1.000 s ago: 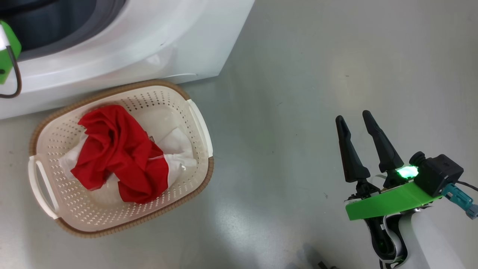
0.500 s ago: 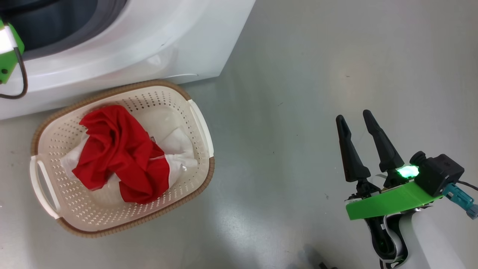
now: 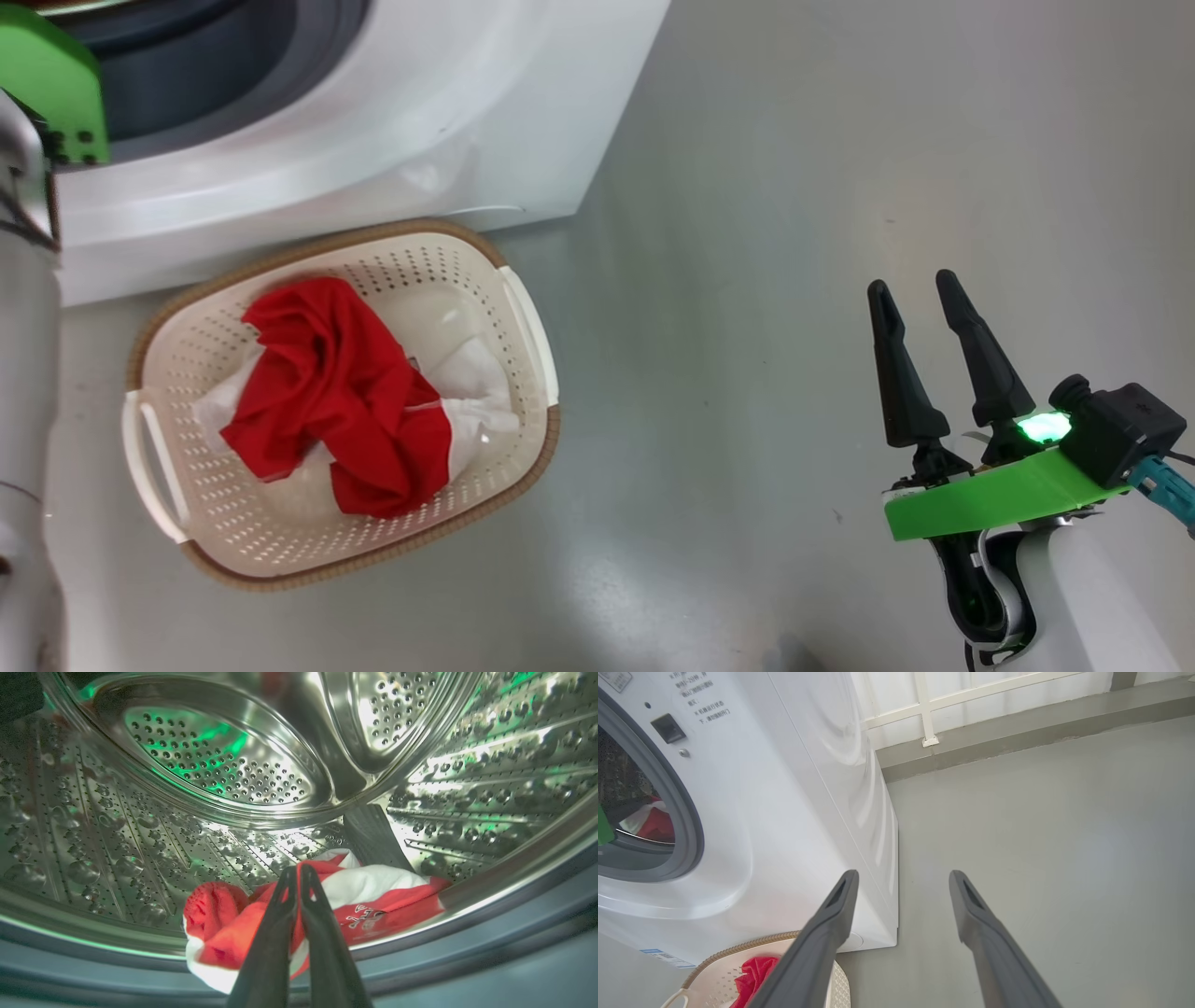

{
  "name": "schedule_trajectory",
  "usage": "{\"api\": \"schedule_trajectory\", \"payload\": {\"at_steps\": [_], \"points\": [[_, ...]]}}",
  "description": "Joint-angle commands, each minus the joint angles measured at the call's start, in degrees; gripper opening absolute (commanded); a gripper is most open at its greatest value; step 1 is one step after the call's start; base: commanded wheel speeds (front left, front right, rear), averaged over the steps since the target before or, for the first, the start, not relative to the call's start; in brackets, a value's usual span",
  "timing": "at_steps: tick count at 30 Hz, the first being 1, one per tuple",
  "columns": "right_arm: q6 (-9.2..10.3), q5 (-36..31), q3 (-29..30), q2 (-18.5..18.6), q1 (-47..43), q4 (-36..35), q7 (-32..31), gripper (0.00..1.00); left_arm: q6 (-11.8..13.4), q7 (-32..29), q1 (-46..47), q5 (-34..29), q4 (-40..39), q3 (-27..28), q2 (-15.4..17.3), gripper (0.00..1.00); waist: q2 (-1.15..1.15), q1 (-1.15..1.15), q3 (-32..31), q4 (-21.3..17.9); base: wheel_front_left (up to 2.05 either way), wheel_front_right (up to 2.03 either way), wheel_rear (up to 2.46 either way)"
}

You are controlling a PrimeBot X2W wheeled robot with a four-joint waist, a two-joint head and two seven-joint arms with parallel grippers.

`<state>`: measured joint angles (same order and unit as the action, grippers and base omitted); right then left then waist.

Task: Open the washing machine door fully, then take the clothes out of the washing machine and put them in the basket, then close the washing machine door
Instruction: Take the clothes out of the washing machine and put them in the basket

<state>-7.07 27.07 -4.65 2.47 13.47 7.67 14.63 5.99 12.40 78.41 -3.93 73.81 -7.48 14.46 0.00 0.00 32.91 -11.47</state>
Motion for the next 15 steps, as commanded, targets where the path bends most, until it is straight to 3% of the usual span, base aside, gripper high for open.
{"api": "schedule_trajectory", "payload": {"at_steps": [1,15], "points": [[-0.42,-0.8,-0.7,0.4,-1.0,-1.1,0.4,1.00,-0.7,1.7,-2.1,1.9,-2.5,1.9,1.8,0.00,0.00,0.00,-1.5,1.4,0.00,0.00,0.00],[-0.42,-2.2,1.2,0.4,-3.1,-0.8,0.4,1.00,-6.1,2.6,-17.3,12.4,-25.6,10.4,-2.3,0.00,0.00,0.00,-5.0,4.8,0.00,0.00,0.00]]}}
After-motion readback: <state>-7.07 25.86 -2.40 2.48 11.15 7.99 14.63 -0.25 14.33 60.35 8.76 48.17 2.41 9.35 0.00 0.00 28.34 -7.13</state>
